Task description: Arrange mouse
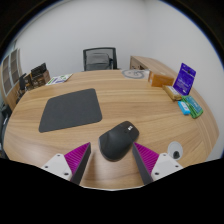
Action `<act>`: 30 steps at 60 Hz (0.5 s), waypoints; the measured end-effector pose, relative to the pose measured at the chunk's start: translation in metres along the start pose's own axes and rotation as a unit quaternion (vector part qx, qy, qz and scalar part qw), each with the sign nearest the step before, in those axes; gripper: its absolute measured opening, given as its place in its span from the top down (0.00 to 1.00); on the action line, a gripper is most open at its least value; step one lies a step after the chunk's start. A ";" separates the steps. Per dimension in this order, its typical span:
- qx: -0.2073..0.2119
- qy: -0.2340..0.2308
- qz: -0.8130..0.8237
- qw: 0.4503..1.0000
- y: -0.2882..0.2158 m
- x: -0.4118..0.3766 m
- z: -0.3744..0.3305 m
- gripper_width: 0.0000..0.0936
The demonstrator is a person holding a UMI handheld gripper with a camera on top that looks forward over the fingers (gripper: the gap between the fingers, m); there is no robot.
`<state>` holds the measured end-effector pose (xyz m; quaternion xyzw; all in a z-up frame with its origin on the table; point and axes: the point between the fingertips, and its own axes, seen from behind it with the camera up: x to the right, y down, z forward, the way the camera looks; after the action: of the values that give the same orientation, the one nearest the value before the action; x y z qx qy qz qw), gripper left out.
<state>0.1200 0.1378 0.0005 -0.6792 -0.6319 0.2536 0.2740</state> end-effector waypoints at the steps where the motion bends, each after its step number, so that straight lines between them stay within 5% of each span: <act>1: -0.001 -0.001 0.002 1.000 -0.001 0.000 0.001 0.09; 30: -0.005 -0.001 0.013 1.000 -0.029 0.005 0.039 0.08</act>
<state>0.0725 0.1461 -0.0079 -0.6887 -0.6245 0.2543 0.2665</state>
